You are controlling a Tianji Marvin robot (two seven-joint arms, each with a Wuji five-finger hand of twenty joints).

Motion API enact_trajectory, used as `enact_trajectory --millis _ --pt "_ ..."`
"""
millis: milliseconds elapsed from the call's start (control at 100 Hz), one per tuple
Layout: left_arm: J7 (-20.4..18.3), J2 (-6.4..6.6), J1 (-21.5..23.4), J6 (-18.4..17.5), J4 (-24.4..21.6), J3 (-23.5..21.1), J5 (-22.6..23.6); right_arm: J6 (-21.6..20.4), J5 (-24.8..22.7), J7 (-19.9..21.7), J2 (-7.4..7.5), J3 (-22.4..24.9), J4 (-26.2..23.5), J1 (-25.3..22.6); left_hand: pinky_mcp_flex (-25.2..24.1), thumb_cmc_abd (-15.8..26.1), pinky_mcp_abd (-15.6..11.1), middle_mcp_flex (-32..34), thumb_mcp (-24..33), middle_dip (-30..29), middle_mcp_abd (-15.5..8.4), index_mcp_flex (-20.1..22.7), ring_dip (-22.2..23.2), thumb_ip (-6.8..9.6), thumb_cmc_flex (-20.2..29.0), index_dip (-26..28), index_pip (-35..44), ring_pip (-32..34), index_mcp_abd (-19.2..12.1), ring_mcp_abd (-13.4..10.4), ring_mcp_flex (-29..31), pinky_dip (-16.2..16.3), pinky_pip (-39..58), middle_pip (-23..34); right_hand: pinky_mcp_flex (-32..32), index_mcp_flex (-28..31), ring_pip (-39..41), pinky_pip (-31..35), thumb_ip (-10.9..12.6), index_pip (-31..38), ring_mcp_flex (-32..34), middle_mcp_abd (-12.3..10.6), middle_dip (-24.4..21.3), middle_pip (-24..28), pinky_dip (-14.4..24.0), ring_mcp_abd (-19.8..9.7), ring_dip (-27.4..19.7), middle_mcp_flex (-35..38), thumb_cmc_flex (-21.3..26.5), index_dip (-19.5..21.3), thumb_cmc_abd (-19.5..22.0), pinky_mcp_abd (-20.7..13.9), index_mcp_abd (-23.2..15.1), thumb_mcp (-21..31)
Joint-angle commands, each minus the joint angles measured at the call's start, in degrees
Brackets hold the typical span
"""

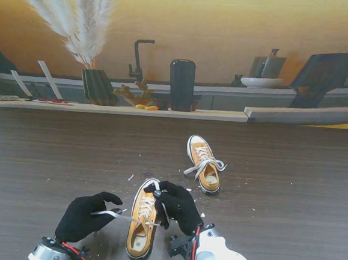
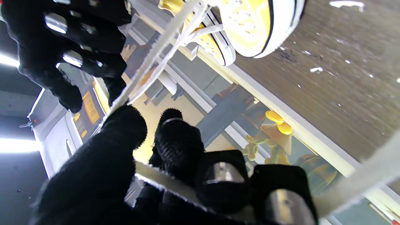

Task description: Tie the shoelaces into a bow on the shoes

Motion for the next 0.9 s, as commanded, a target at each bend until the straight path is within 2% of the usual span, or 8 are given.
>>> enact_trajectory --millis 0,140,210,310,520,640,730,890 --pt "-1.51 0.52 -0.85 -0.58 -0.04 -0.91 -0.73 0.78 -0.18 0.53 -0.23 0.09 0.01 0.62 1.42 2.06 -3.22 2.66 -1.67 0.98 3.36 2.02 1.48 -1.26 0.39 -0.49 0.67 3.37 -2.69 -3.87 1.97 1.38 14.47 0.66 4.42 1.17 8.21 9.92 -3.25 3.01 2.03 -2.50 1.84 2.71 6.89 -2.70 3.51 2.50 1.83 -2.91 -2.69 -4.82 -2.35 2.78" --pt "-4.63 0.59 -1.96 -1.98 0.12 -1.99 -3.83 1.98 -2.22 1.20 -0.04 0.26 0.48 1.89 1.40 2.24 -3.01 2.75 -1.82 0.96 3.44 2.12 1.47 -1.39 0.75 -0.53 1.05 3.39 -2.64 -3.74 1.96 1.38 14.47 0.63 7.57 1.74 23.47 26.61 -5.60 7.04 2.21 -4.09 5.62 6.96 15.58 -8.76 11.17 4.46 4.17 -3.90 -4.50 -19.53 -3.14 3.62" --pt "-5.91 0.69 -2.52 -2.72 0.13 -2.47 -4.73 1.81 -4.45 0.94 -0.02 0.02 1.17 2.83 1.39 2.35 -2.91 2.75 -1.98 0.95 3.47 2.13 1.47 -1.45 0.74 -0.60 1.22 3.39 -2.60 -3.72 1.96 1.37 14.47 0.60 9.13 1.90 29.25 27.55 -6.25 9.95 2.29 -4.44 7.23 8.62 24.94 -11.98 15.02 5.97 5.68 -5.07 -4.39 -24.29 -3.63 2.88" --pt "-7.66 0.84 -3.33 -3.39 0.04 -2.99 -6.05 2.64 -6.66 0.88 0.05 0.03 1.72 4.04 1.39 2.52 -2.86 2.75 -2.08 0.94 3.42 2.07 1.46 -1.50 0.77 -0.70 1.34 3.40 -2.64 -3.72 1.96 1.37 14.47 0.56 9.50 3.17 31.38 27.57 -6.65 13.74 2.24 -4.20 8.69 10.24 32.81 -11.96 18.43 8.67 7.95 -6.39 -3.57 -23.48 -3.70 1.38" --pt "-10.79 1.27 -5.08 -4.23 -0.52 -3.28 -7.91 1.58 -18.13 -0.17 0.46 -1.54 5.17 7.47 1.39 2.71 -2.82 2.80 -2.32 0.95 3.53 2.09 1.46 -1.63 0.76 -0.86 1.58 3.40 -2.68 -3.72 1.96 1.35 14.47 0.55 9.30 5.07 31.76 27.57 -6.31 13.91 2.20 -4.36 11.62 12.59 36.05 -10.79 21.29 12.74 9.57 -7.73 -0.61 -20.93 -3.79 -1.40" --pt "-12.19 1.56 -6.12 -4.57 -1.21 -3.37 -8.04 -0.34 -23.46 -1.12 0.57 -3.09 8.04 9.50 1.39 2.68 -2.81 2.79 -2.37 0.94 3.41 2.12 1.45 -1.62 0.79 -0.89 1.74 3.40 -2.88 -3.72 1.96 1.35 14.47 0.52 9.43 6.47 31.48 27.57 -5.25 5.37 2.33 -5.47 14.44 12.49 36.50 -12.13 22.33 13.53 2.53 -7.64 0.25 -21.86 -3.56 -1.05" --pt "-13.36 1.81 -6.80 -4.75 -2.02 -3.73 -8.01 -1.83 -25.67 -1.18 0.69 -4.10 9.72 10.68 1.39 2.64 -2.81 2.82 -2.40 0.93 3.32 2.15 1.45 -1.59 0.74 -0.91 1.88 3.40 -2.93 -3.72 1.96 1.35 14.47 0.48 9.54 8.51 31.39 27.57 2.00 -4.43 2.38 -5.80 15.29 12.53 36.55 -13.15 22.46 13.30 -3.97 -1.46 2.33 -22.82 -2.54 -4.15" --pt "-15.69 2.22 -8.43 -5.10 -3.15 -4.38 -8.69 -4.05 -28.88 0.03 1.34 -5.61 11.41 12.21 1.39 2.52 -2.80 2.90 -2.34 0.92 3.19 2.15 1.45 -1.49 0.71 -0.99 2.12 3.40 -2.98 -3.72 1.96 1.34 14.47 0.42 9.75 6.82 31.25 27.57 1.55 -7.61 2.48 -6.90 16.11 12.96 36.45 -15.09 22.52 12.20 -6.28 0.67 0.61 -24.70 -1.27 -12.63"
